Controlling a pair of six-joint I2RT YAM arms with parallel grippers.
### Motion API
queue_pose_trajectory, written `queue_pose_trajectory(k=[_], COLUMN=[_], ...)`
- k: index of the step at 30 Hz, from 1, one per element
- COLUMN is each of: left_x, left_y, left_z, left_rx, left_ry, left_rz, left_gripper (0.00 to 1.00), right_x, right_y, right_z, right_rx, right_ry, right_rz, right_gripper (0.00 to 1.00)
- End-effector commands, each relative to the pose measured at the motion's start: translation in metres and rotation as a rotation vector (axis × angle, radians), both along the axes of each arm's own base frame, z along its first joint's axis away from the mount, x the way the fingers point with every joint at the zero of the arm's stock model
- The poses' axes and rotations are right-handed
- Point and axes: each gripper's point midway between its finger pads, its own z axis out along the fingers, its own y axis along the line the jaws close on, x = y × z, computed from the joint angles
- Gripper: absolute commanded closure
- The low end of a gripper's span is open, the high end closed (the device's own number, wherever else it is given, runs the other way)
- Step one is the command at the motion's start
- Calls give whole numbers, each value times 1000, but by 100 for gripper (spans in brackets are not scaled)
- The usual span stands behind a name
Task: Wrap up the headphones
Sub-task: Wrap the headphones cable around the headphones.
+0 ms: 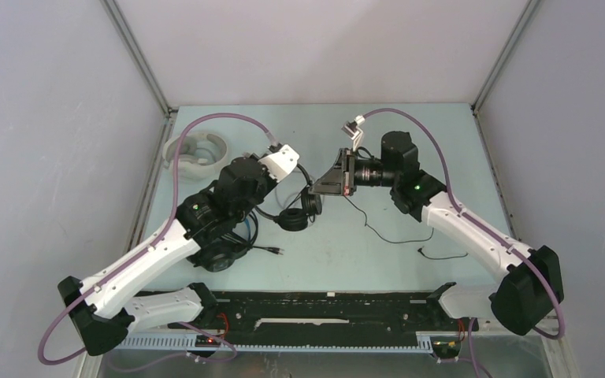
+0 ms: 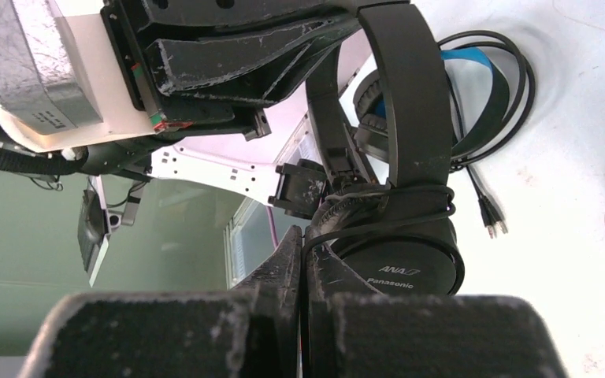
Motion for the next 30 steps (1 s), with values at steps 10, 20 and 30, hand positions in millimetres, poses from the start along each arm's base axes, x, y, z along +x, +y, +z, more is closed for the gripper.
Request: queue_pose_trajectory(k=[10, 20, 30], left_x=[1, 8, 10], left_y=[10, 20, 21], left_z=[-11, -5, -1], left_rx=[-46, -139, -207], left_ry=[48, 87, 108], left_rz=[126, 331, 397], left_gripper=[100, 100, 100], right_x=[-3, -11, -10], right_y=[30, 45, 56], right_z=[51, 40, 24], right_rx=[99, 73, -6], right_ry=[-97, -80, -110], right_rz=[29, 43, -3], right_gripper=[97, 94, 91])
